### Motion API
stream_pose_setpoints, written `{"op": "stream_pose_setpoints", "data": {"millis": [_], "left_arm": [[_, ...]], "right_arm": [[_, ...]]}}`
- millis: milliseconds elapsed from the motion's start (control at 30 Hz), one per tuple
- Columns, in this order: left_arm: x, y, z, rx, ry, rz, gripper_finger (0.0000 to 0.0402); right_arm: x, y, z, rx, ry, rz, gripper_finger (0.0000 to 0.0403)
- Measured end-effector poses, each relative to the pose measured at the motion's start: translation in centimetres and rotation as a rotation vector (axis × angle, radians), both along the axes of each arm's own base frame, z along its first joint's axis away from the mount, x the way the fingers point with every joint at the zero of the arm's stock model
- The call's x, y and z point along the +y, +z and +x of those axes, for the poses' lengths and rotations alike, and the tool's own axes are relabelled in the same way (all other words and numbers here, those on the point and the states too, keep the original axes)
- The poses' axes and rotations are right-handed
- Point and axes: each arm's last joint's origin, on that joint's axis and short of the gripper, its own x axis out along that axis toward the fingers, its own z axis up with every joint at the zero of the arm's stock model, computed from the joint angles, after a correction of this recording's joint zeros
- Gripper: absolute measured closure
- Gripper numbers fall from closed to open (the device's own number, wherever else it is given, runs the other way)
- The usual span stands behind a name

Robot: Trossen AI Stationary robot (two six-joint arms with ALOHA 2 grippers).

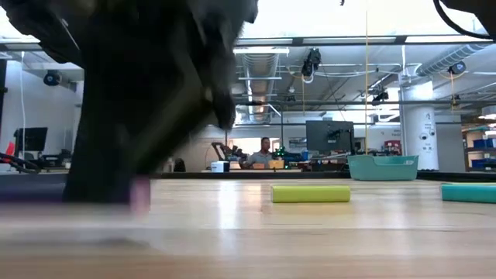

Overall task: Sort blocks
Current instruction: Put the violet block into the top blue bin

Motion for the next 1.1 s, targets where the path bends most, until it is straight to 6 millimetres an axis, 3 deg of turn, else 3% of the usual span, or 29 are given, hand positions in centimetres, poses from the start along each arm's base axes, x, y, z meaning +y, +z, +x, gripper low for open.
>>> {"op": "stream_pose_setpoints", "data": {"millis": [233, 533, 800, 1100], "left_arm": [[0.0, 0.0, 0.0, -0.005, -0.001, 0.0, 0.0322], [0.1, 0.0, 0.1, -0.016, 0.024, 0.034, 0.0322], [0.0, 0.0, 0.3, -0.023, 0.033, 0.033, 0.0322], [-0.2, 0.9, 1.5, -0.165, 0.108, 0.006, 0.0322]], "right_arm": [[-5.0, 6.6, -0.4, -0.006, -0.306, 0.062, 0.0312], [-16.0, 13.5, -3.8, 0.114, -0.68, -0.046, 0.0312], [-24.4, 17.7, -7.4, 0.116, -0.796, -0.203, 0.0312], [-31.5, 19.0, -11.8, 0.142, -0.797, -0.24, 0.0312]]}}
